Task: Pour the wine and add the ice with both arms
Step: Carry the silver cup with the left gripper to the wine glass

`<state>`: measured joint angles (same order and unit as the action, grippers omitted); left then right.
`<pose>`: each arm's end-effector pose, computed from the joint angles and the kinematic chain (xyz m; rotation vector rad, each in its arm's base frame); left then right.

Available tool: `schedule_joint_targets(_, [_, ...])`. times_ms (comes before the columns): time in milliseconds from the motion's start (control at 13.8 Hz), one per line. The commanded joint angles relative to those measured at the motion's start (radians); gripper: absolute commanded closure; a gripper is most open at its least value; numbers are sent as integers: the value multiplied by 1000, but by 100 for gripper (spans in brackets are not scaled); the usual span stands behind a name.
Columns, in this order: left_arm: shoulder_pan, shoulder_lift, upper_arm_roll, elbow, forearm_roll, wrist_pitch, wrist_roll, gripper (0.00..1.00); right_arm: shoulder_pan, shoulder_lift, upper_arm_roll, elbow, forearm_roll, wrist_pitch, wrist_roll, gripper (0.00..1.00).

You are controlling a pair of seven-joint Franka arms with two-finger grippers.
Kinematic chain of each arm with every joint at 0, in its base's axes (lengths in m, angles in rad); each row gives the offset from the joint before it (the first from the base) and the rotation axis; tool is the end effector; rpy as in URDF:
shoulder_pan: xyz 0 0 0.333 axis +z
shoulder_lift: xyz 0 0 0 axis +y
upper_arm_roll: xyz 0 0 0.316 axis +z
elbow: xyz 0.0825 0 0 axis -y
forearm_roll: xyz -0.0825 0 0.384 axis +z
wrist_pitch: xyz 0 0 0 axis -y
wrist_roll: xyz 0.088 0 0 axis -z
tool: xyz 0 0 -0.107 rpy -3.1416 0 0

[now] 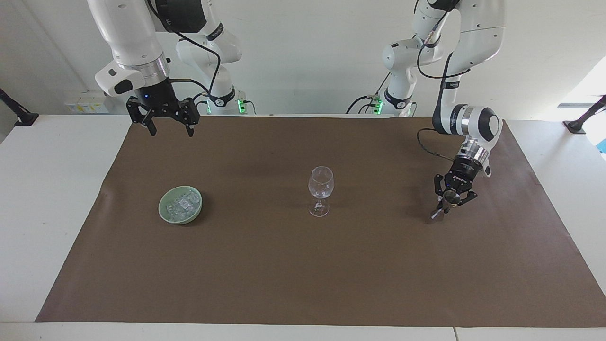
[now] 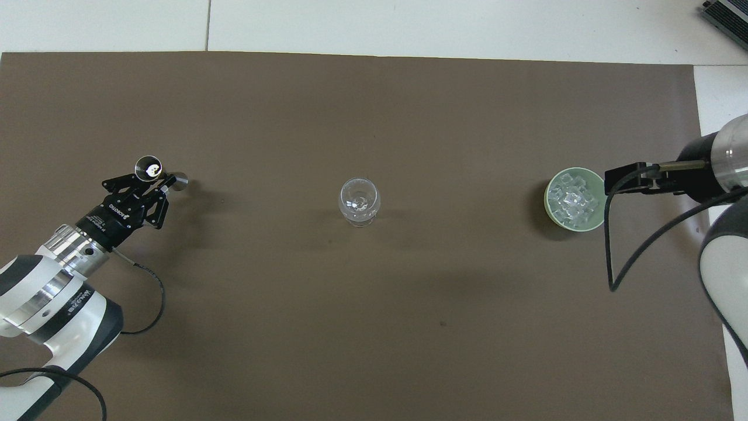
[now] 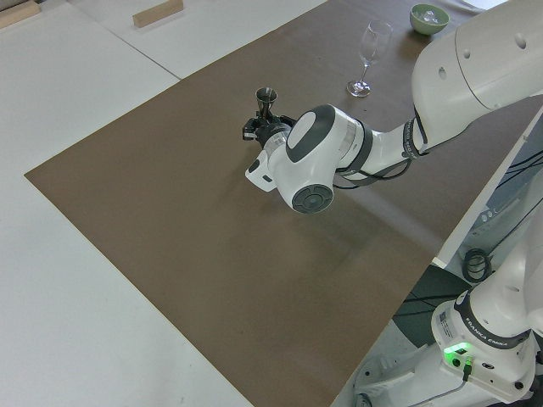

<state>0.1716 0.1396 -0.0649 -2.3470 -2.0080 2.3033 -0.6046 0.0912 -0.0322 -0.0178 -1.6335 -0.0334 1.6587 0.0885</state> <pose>0.5145 0.0361 0.2772 0.6714 1.8159 -0.4551 0.5514 0.0371 0.6205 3.1121 -0.0204 0.0932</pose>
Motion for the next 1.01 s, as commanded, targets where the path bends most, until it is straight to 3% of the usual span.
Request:
schedule_joint_targets(0, [-93,-52,2,21,-41,123,-81,100,1,-11,-2,-9,6,-8,5,0])
schedule_joint_targets(289, [-217,-97,-10,32,-187,252,-103,100,1,-11,-2,-9,4,-8,5,0])
schedule_joint_targets(506, [-285,-101,-61,95,-290,393,-101,100,1,-9,-2,-9,6,-8,5,0])
schedule_joint_targets(939, [-322,-81,-173,222,-324,562,-98,100,1,-11,-2,-9,4,-8,5,0])
